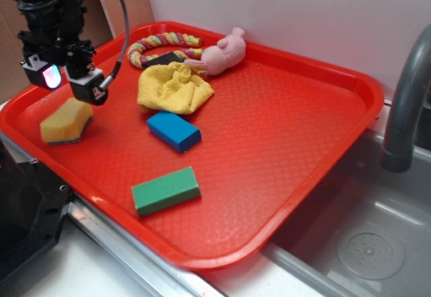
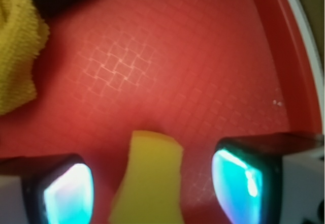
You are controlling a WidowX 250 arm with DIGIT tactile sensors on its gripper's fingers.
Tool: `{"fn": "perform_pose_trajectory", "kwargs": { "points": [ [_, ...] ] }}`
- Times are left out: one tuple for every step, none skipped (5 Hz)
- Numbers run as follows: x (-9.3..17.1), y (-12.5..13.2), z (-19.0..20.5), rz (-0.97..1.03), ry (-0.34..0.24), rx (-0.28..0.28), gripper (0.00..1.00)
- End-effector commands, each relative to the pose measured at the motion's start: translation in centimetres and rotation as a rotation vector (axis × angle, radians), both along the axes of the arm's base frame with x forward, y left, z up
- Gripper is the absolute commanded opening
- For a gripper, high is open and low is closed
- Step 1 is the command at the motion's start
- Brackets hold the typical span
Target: Grab the green sponge.
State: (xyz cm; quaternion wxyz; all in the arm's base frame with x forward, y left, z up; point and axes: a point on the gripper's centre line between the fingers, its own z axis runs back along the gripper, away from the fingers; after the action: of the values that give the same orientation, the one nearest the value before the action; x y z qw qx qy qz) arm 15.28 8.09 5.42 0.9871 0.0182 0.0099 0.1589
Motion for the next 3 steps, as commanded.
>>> {"fn": "perform_pose_trajectory", "kwargs": {
  "points": [
    [-1.1,-0.3,-2.0,-0.03,0.031,-0.011,1.0],
    [-0.7,-1.9,-3.7,-0.067,0.053,0.002,1.0],
    [-1.2,-2.6,-4.2,-0.044,0.077,0.002,0.0]
  ]
}}
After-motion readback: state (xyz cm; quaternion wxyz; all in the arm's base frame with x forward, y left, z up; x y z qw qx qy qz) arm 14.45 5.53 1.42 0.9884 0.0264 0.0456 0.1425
